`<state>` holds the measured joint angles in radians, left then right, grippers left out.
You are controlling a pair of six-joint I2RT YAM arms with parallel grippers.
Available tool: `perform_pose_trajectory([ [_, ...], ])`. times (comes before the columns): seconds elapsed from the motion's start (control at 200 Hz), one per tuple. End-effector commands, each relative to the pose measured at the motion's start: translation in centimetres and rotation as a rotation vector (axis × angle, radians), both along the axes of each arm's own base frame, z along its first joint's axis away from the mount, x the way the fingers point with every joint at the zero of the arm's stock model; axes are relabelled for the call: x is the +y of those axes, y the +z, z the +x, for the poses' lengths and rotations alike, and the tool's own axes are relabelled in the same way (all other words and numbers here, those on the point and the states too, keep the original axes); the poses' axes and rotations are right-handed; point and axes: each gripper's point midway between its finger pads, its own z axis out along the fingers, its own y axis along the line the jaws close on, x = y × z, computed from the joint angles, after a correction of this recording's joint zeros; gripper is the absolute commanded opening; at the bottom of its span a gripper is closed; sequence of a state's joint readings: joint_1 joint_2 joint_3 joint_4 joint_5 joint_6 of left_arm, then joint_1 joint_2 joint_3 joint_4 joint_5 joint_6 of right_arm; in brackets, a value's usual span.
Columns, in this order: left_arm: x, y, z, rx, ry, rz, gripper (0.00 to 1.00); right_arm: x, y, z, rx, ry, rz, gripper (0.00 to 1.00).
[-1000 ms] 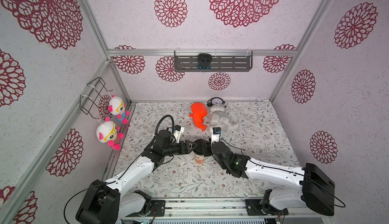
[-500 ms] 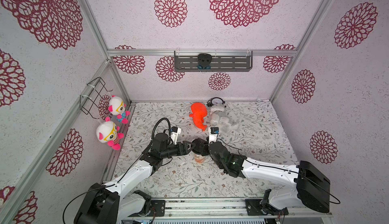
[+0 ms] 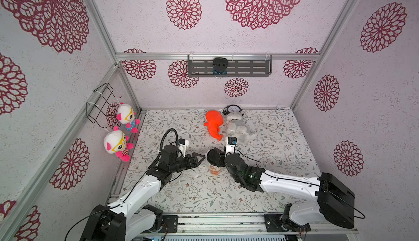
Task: Put the leak-proof paper on the milk tea cups
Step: Secure the cup lid on the cup.
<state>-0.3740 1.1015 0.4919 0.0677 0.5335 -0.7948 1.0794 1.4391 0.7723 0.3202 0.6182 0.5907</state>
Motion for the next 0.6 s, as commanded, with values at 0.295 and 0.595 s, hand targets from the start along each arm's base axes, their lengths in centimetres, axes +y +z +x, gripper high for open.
perform_pose_trajectory([
  [0.295, -0.3, 2.3, 1.2, -0.066, 0.001, -0.023, 0.75, -9.2, -16.1, -5.0, 0.315, 0.064, -0.689, 0.54],
  [0.595, -0.7, 2.0, 1.0, -0.057, -0.033, -0.025, 0.76, -9.3, -16.3, -4.9, 0.305, 0.061, -0.696, 0.54],
])
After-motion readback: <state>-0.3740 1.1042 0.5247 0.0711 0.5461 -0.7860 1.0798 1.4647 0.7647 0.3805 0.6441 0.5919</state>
